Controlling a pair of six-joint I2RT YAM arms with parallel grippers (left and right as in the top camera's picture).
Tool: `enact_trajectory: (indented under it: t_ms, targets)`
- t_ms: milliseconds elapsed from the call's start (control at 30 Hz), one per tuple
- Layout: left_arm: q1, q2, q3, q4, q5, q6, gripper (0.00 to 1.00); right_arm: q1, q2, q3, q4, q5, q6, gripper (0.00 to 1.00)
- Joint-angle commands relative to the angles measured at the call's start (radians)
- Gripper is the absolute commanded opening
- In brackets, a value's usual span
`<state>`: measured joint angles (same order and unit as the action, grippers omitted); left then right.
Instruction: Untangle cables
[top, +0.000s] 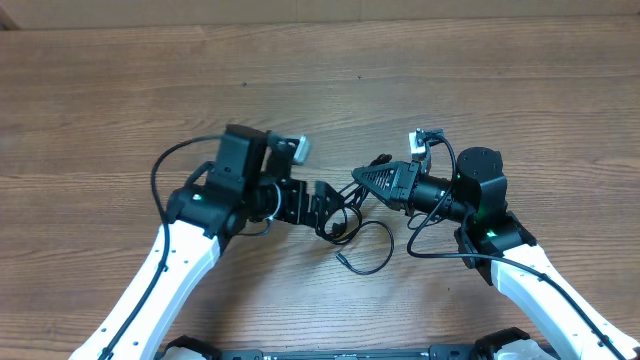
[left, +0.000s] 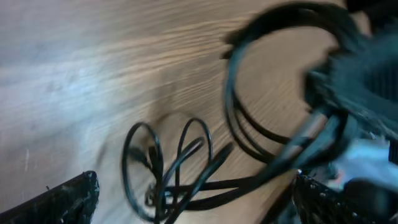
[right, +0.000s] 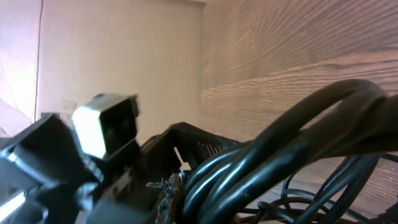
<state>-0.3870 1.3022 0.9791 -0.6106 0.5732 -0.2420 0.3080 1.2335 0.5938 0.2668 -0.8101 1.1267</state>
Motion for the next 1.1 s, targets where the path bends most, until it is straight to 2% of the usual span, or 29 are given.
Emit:
enact_trajectory:
  t_ms: [0,133,233,500,767,800,833,900,1067]
  targets:
    - [-0.018,0.004,0.018,0.011,-0.04,0.24,1.0,-0.003,-0.007,0.014,0.006,0.005,0.045,0.04]
    - [-0.018,0.004,0.018,0.009,-0.087,0.402,1.0,-0.003,-0.007,0.014,-0.002,-0.009,0.056,0.04]
    - [-0.018,0.005,0.018,0.01,-0.132,0.475,1.0,-0.001,-0.007,0.014,0.0,-0.045,0.056,0.04]
    - [-0.068,0.005,0.018,0.01,-0.145,0.502,1.0,-0.001,-0.007,0.014,0.0,-0.066,0.056,0.05]
    - [-0.154,0.005,0.018,0.021,-0.257,0.507,1.0,-0.001,-0.007,0.014,0.0,-0.1,0.06,0.05]
    - [-0.154,0.005,0.018,0.025,-0.288,0.507,0.95,-0.001,-0.007,0.014,0.0,-0.109,0.06,0.05]
    - [-0.154,0.005,0.018,0.029,-0.304,0.507,0.84,-0.001,-0.007,0.014,0.0,-0.114,0.06,0.05]
    - [-0.154,0.005,0.018,0.043,-0.333,0.496,0.77,-0.001,-0.007,0.014,0.0,-0.128,0.059,0.05]
    - [-0.156,0.006,0.018,0.108,-0.366,0.459,0.82,-0.001,-0.007,0.014,-0.001,-0.161,0.059,0.05]
